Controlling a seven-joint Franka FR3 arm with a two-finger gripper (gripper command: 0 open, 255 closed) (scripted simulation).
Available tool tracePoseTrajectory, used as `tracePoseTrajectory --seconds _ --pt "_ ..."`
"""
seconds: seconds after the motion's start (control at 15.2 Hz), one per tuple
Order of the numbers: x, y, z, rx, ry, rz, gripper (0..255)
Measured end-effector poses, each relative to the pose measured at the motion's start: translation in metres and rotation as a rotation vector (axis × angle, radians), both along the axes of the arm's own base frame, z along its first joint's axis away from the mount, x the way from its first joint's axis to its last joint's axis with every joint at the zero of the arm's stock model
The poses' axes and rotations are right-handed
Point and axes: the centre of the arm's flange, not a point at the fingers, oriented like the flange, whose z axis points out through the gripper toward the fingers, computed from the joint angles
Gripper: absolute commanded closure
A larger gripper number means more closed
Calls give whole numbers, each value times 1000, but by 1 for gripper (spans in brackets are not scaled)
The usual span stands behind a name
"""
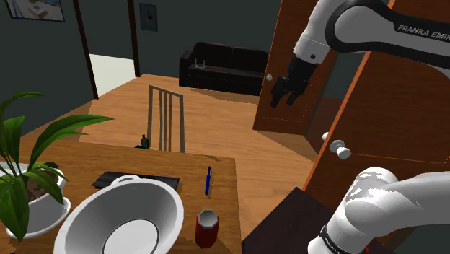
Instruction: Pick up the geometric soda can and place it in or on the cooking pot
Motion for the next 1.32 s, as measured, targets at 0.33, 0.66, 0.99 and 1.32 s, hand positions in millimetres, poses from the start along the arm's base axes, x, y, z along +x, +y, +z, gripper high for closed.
tracePoseTrajectory --seconds 0.33,0.66,0.99,1.32 --pt "0 26 -30 -1 18 -9 0" --pt "5 71 -80 -2 46 -26 0" --pt "7 112 -129 -4 76 -44 0" --pt "9 157 -178 -5 104 -61 0"
